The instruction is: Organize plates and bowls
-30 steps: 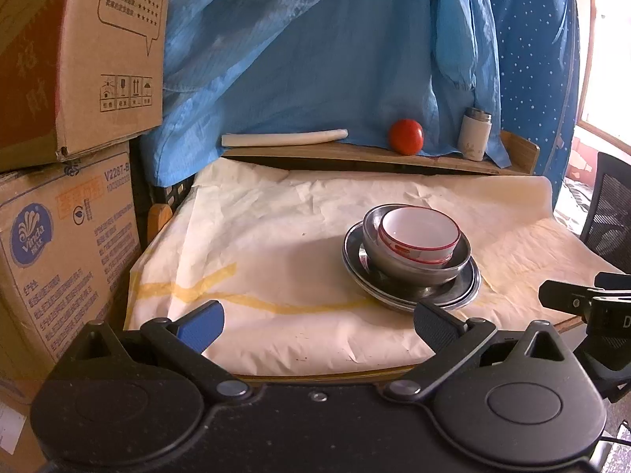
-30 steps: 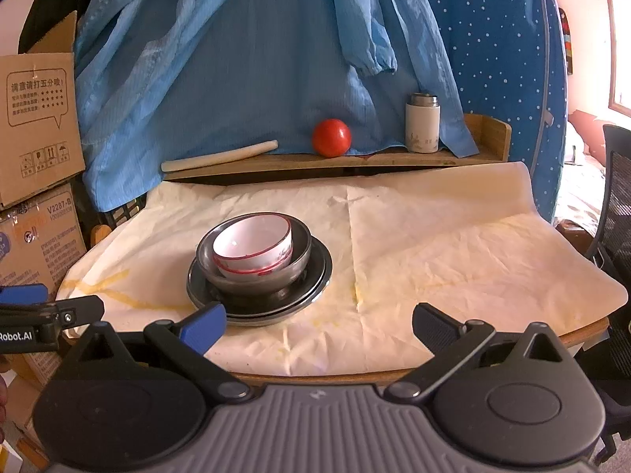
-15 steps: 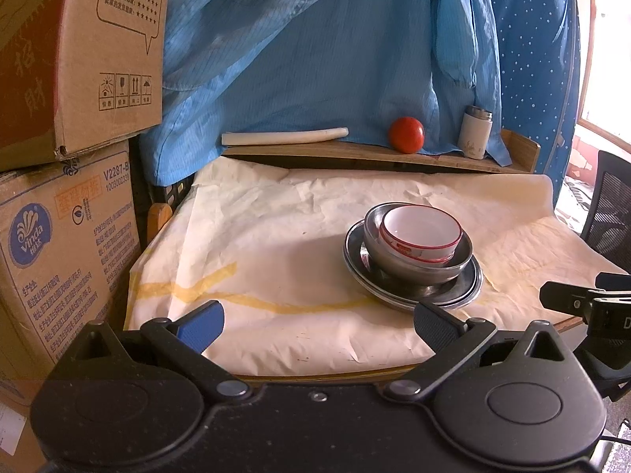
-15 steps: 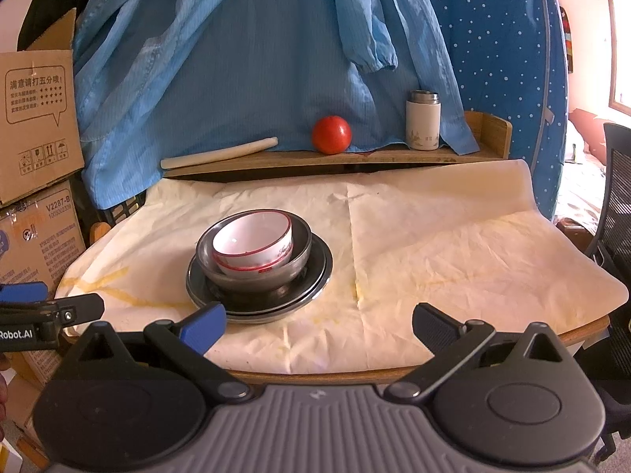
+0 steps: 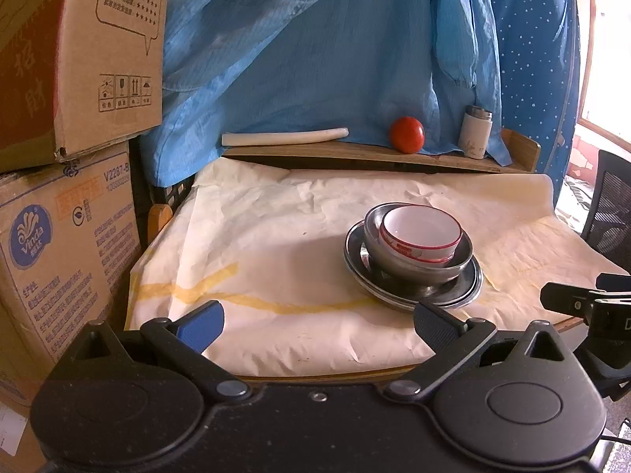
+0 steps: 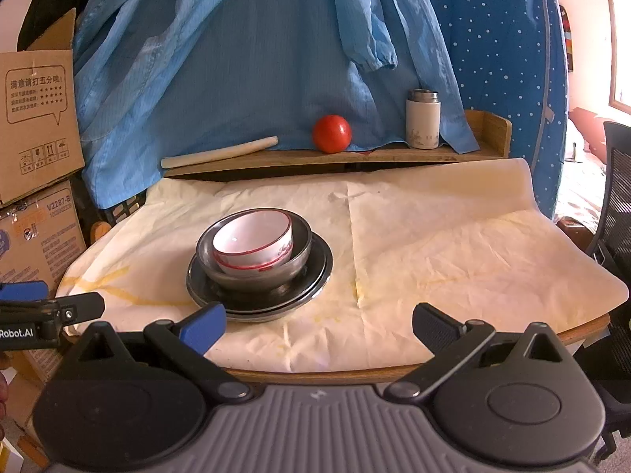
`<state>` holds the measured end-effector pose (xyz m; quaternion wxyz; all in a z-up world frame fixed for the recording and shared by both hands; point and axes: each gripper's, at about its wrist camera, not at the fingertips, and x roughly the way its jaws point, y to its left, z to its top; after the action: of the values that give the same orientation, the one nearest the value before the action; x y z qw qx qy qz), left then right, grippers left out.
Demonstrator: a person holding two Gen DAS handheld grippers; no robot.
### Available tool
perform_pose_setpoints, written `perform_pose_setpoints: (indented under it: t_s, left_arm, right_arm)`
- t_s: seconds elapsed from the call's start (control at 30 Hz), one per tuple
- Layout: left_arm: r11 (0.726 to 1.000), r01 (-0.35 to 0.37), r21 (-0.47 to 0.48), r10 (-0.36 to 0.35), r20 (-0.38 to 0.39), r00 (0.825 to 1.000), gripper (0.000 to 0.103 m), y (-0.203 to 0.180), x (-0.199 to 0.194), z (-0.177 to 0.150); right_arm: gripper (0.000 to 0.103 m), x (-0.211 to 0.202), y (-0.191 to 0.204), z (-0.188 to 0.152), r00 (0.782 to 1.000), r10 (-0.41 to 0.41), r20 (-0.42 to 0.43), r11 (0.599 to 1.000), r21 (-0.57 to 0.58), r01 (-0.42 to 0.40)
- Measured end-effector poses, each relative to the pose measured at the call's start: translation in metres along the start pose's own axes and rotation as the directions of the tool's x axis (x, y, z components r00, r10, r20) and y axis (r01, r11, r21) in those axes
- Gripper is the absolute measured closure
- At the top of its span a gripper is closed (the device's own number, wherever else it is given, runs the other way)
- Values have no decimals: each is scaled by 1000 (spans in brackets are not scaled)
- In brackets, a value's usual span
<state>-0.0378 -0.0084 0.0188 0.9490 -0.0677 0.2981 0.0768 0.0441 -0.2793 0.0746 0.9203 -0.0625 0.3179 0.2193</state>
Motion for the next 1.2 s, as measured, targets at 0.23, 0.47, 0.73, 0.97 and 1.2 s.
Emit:
perform_pose_setpoints:
  t_s: [0.23, 0.47, 0.73, 0.97, 1.2]
  left_arm:
    - [1000, 4, 7, -4, -2, 1000, 1, 1, 1, 0]
    - [1000, 1, 10, -1, -5, 1000, 1, 1, 1, 0]
    - [1000, -1, 11, 1, -8, 1000, 1, 0, 0, 0]
    - [1000, -1, 14, 1, -8, 1000, 1, 1, 0, 0]
    - [1000, -5, 14, 5, -11, 1000, 1, 1, 0, 0]
  right_arm:
    - [0, 0, -1, 0, 1000, 1, -3, 1000, 1, -1]
    - [0, 0, -1, 1, 1000, 3, -6, 1000, 4, -3]
    - [0, 0, -1, 0, 1000, 5, -11, 1000, 6, -5]
    - [0, 0, -1, -1, 1000, 6, -12, 1000, 9, -6]
    - [0, -1, -1, -2, 1000, 11, -15, 1000, 9, -11]
